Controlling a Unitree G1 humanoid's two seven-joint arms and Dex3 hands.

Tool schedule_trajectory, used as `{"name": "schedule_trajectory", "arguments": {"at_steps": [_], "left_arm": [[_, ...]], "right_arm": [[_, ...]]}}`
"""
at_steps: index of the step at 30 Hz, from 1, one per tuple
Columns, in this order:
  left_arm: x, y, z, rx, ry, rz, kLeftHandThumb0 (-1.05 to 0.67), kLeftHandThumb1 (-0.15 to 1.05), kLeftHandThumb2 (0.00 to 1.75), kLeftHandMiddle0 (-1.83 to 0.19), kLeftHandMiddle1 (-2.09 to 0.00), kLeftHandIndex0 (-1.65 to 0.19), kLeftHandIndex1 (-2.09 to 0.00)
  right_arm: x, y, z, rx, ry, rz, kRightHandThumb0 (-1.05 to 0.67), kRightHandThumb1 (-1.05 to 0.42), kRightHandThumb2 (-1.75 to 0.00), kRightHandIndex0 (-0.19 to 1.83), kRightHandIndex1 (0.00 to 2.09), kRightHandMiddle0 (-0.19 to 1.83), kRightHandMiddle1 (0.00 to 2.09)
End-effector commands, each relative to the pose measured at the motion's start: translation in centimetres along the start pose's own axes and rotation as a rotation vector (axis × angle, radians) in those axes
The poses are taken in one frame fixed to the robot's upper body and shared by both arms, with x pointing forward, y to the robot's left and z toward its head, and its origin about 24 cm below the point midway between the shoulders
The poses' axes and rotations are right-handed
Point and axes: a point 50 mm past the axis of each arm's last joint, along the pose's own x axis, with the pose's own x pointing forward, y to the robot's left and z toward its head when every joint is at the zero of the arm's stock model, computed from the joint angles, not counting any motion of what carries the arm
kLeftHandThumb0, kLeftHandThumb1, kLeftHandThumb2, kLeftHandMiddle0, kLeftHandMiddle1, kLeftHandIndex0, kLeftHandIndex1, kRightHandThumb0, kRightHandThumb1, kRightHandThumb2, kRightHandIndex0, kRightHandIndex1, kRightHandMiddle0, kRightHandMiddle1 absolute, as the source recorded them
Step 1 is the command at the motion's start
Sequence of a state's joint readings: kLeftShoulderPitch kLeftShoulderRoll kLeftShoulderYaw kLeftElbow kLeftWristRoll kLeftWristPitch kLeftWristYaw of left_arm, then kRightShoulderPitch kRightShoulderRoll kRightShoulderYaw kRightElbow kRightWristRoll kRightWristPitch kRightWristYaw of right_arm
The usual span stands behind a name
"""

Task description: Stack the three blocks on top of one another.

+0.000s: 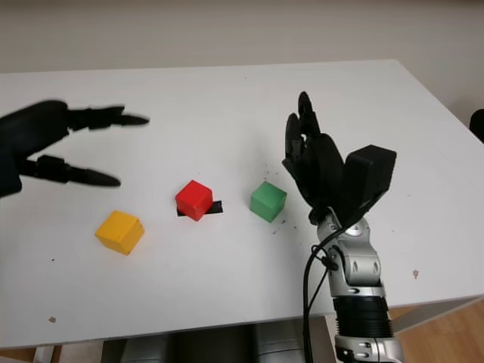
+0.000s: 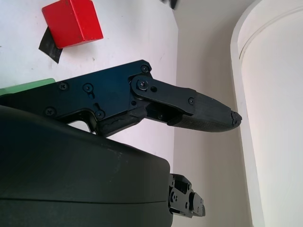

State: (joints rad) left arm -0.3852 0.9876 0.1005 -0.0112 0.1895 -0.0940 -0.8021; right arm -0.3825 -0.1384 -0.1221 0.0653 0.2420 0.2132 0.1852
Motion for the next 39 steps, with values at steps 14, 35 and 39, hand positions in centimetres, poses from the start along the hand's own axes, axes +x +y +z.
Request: {"name": "schedule_trajectory", "arguments": {"at_steps": [14,35,39], "left_arm": [[-1.2,-2.2,1.4,0.151,0.088,-0.249,-0.79,0.78,0.04,0.02,-0.04,-0.32,-0.09],[-0.5,-6.9,0.6,0.166,0.053,-0.002,-0.73,0.84,0.06,-0.04,-0.07,-0.39,-0.12],[-0.6,-7.7,0.6,0.189,0.082,-0.034,-0.70,0.81,0.05,-0.04,-0.07,-0.42,-0.15]], "right_arm": [[0.4,-0.3,0.7,0.016,-0.029,0.012,-0.76,-1.05,-0.66,-0.19,0.00,-0.19,0.00],[0.4,-0.3,0.7,0.025,-0.027,0.020,-0.75,-1.05,-0.67,-0.19,0.00,-0.19,0.00],[0.4,-0.4,0.7,0.024,-0.029,0.024,-0.75,-1.05,-0.68,-0.19,0.00,-0.19,0.00]]}}
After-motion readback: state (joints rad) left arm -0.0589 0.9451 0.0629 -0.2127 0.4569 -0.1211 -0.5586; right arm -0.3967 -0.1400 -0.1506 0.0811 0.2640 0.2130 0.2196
